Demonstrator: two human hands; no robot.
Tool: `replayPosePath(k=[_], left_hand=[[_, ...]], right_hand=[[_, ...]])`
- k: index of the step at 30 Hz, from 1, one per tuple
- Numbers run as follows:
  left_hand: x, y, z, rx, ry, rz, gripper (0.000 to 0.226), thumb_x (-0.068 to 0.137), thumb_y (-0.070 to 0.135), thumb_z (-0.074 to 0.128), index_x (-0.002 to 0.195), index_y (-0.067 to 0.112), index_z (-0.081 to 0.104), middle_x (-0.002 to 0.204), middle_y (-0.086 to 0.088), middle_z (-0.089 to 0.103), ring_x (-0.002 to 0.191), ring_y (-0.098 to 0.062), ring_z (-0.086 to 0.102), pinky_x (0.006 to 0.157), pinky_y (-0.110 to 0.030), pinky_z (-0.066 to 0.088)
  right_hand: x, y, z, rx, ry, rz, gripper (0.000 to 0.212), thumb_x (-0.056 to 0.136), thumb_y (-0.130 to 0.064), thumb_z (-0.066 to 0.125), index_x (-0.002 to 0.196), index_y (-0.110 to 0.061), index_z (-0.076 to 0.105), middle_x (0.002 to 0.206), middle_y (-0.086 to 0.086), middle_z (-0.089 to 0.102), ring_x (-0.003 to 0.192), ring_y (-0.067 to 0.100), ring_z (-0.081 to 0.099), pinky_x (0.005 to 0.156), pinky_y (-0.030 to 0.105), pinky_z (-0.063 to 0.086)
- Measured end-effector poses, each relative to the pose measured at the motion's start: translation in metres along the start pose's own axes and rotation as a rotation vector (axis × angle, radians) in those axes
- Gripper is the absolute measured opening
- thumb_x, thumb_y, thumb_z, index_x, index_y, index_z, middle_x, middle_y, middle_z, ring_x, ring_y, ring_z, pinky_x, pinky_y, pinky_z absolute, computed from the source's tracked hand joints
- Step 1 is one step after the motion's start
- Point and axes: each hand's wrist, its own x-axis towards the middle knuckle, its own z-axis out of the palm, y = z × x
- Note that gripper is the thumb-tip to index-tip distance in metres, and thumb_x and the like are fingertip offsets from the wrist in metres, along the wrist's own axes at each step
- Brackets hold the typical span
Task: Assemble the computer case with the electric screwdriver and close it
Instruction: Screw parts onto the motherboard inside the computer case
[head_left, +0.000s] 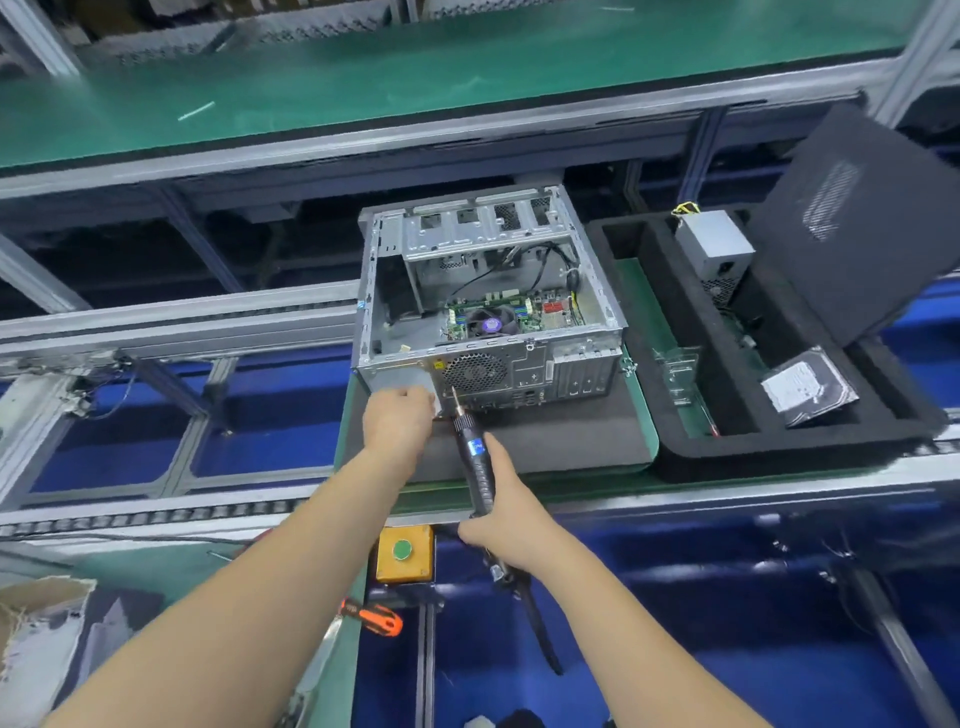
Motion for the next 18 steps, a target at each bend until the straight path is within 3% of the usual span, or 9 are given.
replayPosePath(k=[1, 3, 5, 8, 11, 14, 18], left_hand=[[0.001, 0.004, -0.009, 0.187, 0.133, 0.239, 0.025, 0.096, 0.027, 0.048, 0.081, 0.017, 0.066, 0.089, -0.004, 0.072, 0.076, -0.019, 0.061, 0.064, -0.031, 0.044], [0.007, 0.022, -0.024, 0.469, 0.281, 0.693, 0.022, 0.096, 0.033, 0.048, 0.089, 0.021, 0.066, 0.092, 0.003, 0.068, 0.082, -0.022, 0.059, 0.07, -0.036, 0.044], [0.025, 0.044, -0.031, 0.701, 0.191, 0.889, 0.036, 0.097, 0.046, 0.049, 0.113, 0.02, 0.067, 0.113, -0.001, 0.069, 0.103, -0.027, 0.061, 0.09, -0.042, 0.046], [0.053, 0.064, -0.028, 0.967, -0.216, 0.806, 0.077, 0.09, 0.073, 0.05, 0.145, 0.018, 0.05, 0.143, -0.004, 0.059, 0.127, -0.03, 0.056, 0.105, -0.044, 0.044], [0.073, 0.066, -0.023, 1.093, -0.503, 0.671, 0.091, 0.082, 0.07, 0.066, 0.152, 0.019, 0.038, 0.152, -0.004, 0.05, 0.133, -0.029, 0.052, 0.108, -0.044, 0.044], [0.085, 0.066, -0.019, 1.109, -0.561, 0.685, 0.084, 0.081, 0.049, 0.079, 0.15, 0.016, 0.042, 0.148, -0.006, 0.053, 0.131, -0.029, 0.052, 0.106, -0.04, 0.044], [0.093, 0.068, -0.017, 1.084, -0.571, 0.721, 0.064, 0.084, 0.037, 0.079, 0.139, 0.016, 0.054, 0.134, -0.006, 0.062, 0.117, -0.028, 0.058, 0.092, -0.035, 0.045]], right_hand=[[0.0, 0.002, 0.004, 0.015, 0.011, -0.008, 0.123, 0.077, -0.01, 0.08, 0.155, -0.063, 0.0, 0.147, -0.002, 0.046, 0.093, 0.009, 0.066, 0.057, 0.011, 0.053], [-0.002, 0.004, 0.01, 0.025, 0.023, -0.008, 0.124, 0.077, -0.011, 0.08, 0.154, -0.063, -0.001, 0.151, -0.005, 0.043, 0.1, 0.006, 0.062, 0.06, 0.009, 0.052], [-0.002, 0.006, 0.017, 0.024, 0.031, 0.012, 0.124, 0.079, -0.012, 0.08, 0.153, -0.065, -0.004, 0.154, -0.004, 0.041, 0.105, 0.008, 0.061, 0.062, 0.01, 0.053], [0.001, 0.009, 0.026, 0.009, 0.063, 0.033, 0.126, 0.08, -0.012, 0.08, 0.153, -0.066, -0.007, 0.153, 0.0, 0.044, 0.106, 0.017, 0.063, 0.068, 0.019, 0.052], [0.007, 0.009, 0.031, 0.0, 0.095, 0.031, 0.126, 0.079, -0.012, 0.08, 0.154, -0.065, -0.006, 0.15, 0.0, 0.047, 0.095, 0.013, 0.063, 0.063, 0.018, 0.051], [0.01, 0.01, 0.033, -0.011, 0.123, 0.041, 0.124, 0.079, -0.013, 0.08, 0.153, -0.066, -0.005, 0.145, -0.003, 0.048, 0.089, 0.009, 0.063, 0.061, 0.016, 0.05], [0.011, 0.012, 0.035, -0.021, 0.154, 0.064, 0.122, 0.08, -0.015, 0.078, 0.153, -0.067, -0.005, 0.14, -0.004, 0.051, 0.077, 0.008, 0.058, 0.057, 0.017, 0.048]])
